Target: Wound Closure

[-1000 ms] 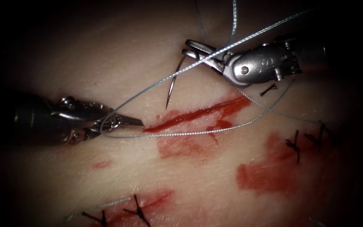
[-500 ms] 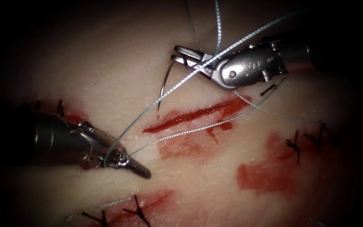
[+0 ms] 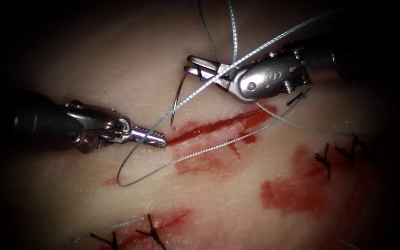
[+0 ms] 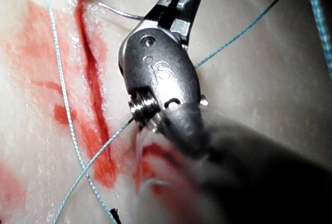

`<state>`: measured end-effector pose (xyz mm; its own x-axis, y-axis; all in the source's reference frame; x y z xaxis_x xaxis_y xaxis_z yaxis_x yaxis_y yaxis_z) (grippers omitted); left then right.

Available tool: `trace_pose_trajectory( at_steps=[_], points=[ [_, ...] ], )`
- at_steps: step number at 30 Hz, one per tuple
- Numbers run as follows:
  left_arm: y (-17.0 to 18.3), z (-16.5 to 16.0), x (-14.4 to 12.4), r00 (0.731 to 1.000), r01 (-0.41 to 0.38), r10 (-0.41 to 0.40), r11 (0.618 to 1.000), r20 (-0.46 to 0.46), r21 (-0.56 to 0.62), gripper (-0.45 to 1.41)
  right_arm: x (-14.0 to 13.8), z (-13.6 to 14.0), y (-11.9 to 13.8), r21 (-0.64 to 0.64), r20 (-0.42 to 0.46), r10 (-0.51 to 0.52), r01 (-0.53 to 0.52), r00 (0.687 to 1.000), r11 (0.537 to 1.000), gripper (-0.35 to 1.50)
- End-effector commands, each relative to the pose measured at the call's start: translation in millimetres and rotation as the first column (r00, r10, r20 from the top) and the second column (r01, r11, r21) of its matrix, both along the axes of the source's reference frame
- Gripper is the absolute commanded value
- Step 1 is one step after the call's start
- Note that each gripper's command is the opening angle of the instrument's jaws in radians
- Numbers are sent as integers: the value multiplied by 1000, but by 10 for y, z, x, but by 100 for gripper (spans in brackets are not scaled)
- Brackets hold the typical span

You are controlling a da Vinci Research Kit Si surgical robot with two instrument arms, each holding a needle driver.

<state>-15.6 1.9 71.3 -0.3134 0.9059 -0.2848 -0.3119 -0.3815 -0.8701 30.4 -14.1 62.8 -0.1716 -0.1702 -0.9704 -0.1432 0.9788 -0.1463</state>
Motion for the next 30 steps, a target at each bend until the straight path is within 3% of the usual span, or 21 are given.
trace_pose_trajectory(
  at_steps=[1, 2, 5, 10, 12, 22, 25, 30],
  points=[
    [-4, 15, -2, 997, -55, 50, 996, -60, -67, -42, 11, 3, -2, 3, -7, -9, 9, 1000, 1000, -35],
    [-8, 26, 3, 985, -133, 115, 982, -132, -135, -45, 11, 3, -2, -5, -8, -13, 13, 1000, 1000, -35],
    [-13, 40, 8, 960, -200, 167, 971, -224, -131, -45, 12, 3, -3, -29, -5, -15, 15, 1000, 999, -35],
    [-12, 39, -2, 956, -229, 185, 956, -229, -184, -45, 12, 0, -3, -70, 11, -31, 31, 999, 997, -35],
    [-12, 38, -11, 950, -228, 169, 950, -264, -212, -45, 13, -1, -2, -98, 22, -35, 37, 999, 995, -35],
    [6, 19, -32, 960, -155, 85, 955, -268, -252, -43, 8, -7, 6, -144, 43, -40, 46, 998, 988, -35],
    [15, 21, -31, 957, -155, 71, 945, -282, -289, -27, 8, -8, 7, -156, 42, -41, 47, 998, 987, -35],
    [20, 32, -16, 942, -157, 36, 925, -333, -346, -25, 8, -8, 7, -179, 43, -39, 46, 998, 983, -35]
  ],
)
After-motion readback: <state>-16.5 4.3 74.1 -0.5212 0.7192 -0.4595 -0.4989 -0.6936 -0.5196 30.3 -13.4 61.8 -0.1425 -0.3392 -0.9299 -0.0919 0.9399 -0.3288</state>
